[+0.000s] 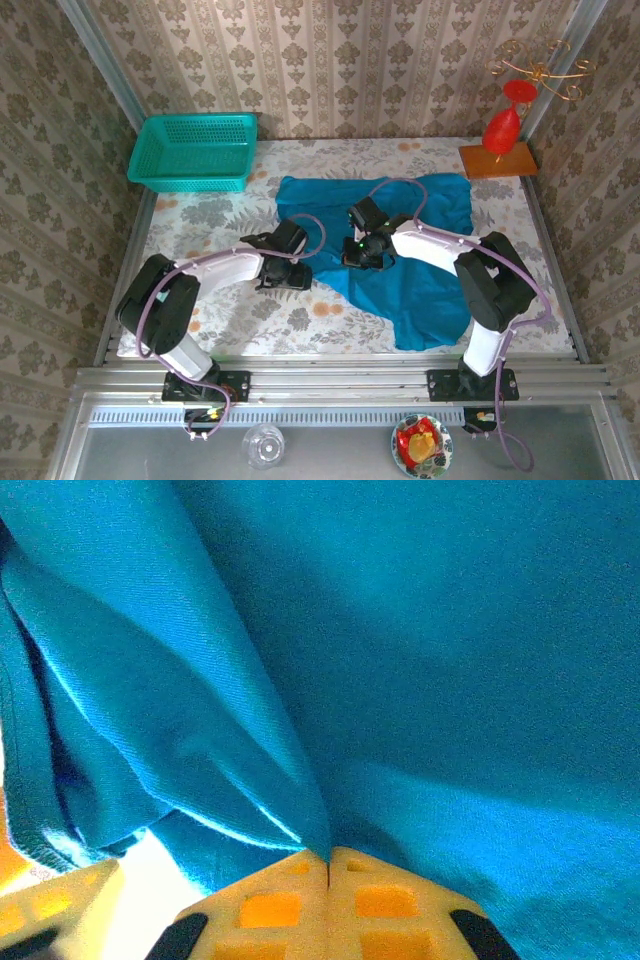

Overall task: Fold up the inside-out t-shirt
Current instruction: Adjust the T-shirt at the center of the table.

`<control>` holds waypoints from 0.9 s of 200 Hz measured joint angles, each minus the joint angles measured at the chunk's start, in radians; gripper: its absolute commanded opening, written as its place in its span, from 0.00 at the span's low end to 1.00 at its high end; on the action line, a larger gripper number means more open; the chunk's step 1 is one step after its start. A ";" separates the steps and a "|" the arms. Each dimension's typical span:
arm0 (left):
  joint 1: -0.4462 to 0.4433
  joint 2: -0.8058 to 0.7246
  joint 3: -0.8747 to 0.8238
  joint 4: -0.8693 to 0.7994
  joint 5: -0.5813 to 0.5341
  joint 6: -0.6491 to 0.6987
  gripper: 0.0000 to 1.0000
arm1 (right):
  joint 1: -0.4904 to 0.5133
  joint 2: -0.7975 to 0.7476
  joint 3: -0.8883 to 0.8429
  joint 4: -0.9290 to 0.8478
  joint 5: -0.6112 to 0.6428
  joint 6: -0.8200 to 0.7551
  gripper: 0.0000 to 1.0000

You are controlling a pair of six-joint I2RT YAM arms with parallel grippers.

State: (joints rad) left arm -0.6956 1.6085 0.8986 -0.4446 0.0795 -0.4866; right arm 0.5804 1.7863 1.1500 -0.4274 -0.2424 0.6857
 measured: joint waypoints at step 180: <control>0.528 -0.414 -0.011 -0.234 -0.011 0.208 0.21 | 0.080 -0.085 0.050 -0.016 -0.184 0.015 0.00</control>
State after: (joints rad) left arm -0.1677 1.1950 0.8879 -0.6785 0.0681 -0.2790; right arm 0.6609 1.7012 1.2003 -0.4438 -0.4263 0.7006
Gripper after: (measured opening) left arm 0.193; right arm 0.049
